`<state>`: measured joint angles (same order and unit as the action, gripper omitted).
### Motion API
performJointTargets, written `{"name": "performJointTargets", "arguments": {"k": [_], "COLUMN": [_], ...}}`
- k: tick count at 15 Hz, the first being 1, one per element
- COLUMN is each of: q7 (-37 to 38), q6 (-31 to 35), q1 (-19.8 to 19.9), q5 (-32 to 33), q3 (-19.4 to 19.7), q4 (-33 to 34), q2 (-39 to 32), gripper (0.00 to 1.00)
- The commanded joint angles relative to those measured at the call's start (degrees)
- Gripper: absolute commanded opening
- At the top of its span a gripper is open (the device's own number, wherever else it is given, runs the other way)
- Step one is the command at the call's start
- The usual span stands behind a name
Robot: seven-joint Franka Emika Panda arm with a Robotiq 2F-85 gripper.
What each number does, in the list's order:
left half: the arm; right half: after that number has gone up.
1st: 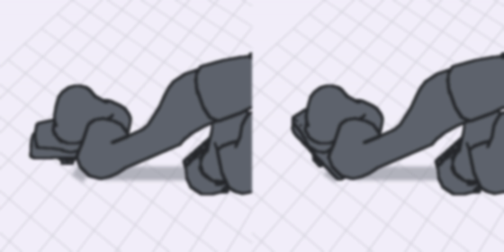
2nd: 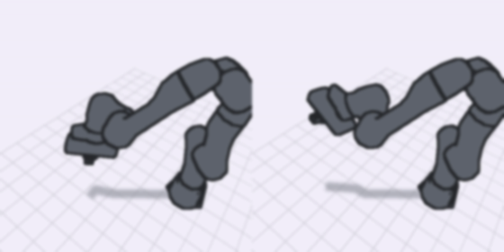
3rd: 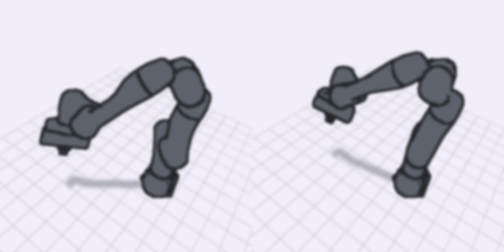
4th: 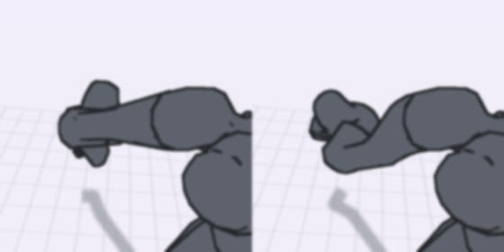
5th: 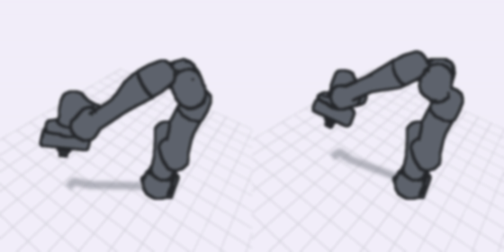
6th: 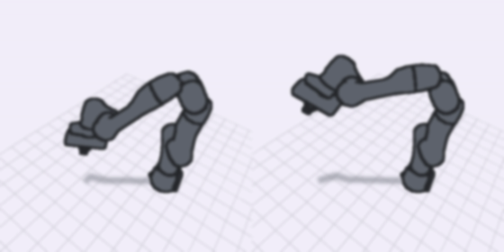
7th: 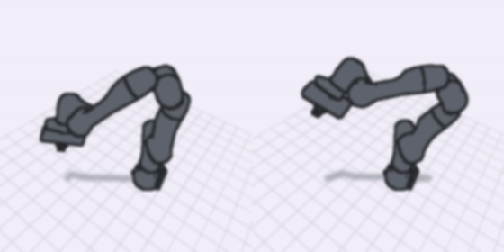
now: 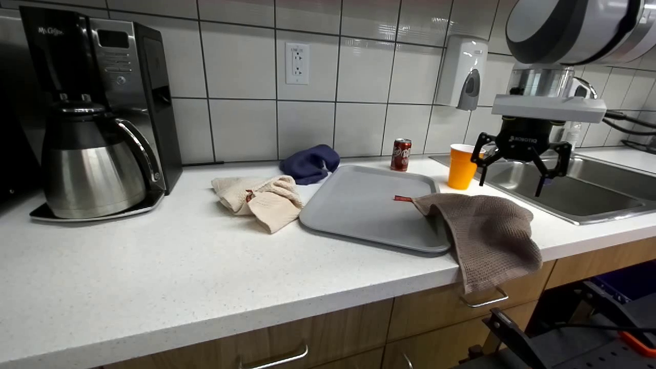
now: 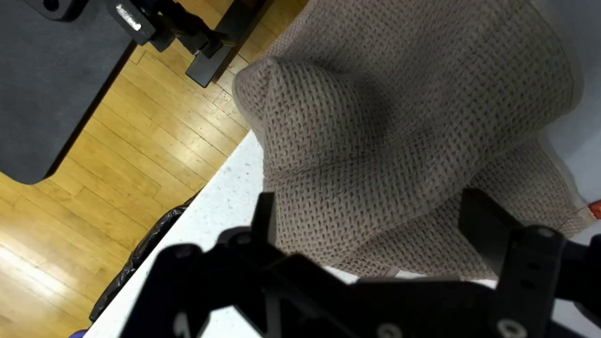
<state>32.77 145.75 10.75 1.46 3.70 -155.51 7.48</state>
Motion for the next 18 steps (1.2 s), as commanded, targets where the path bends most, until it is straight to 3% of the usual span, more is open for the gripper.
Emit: {"name": "performJointTargets", "arguments": {"k": [1, 18], "q7": [-0.3, -0.4], "q6": [-0.2, -0.2], "q1": [-0.4, -0.8], "q5": [0.0, 0.0], "q3": [0.3, 0.4], "q4": [0.5, 1.3], "q2": [-0.6, -1.4], "gripper": [1.00, 1.00]}}
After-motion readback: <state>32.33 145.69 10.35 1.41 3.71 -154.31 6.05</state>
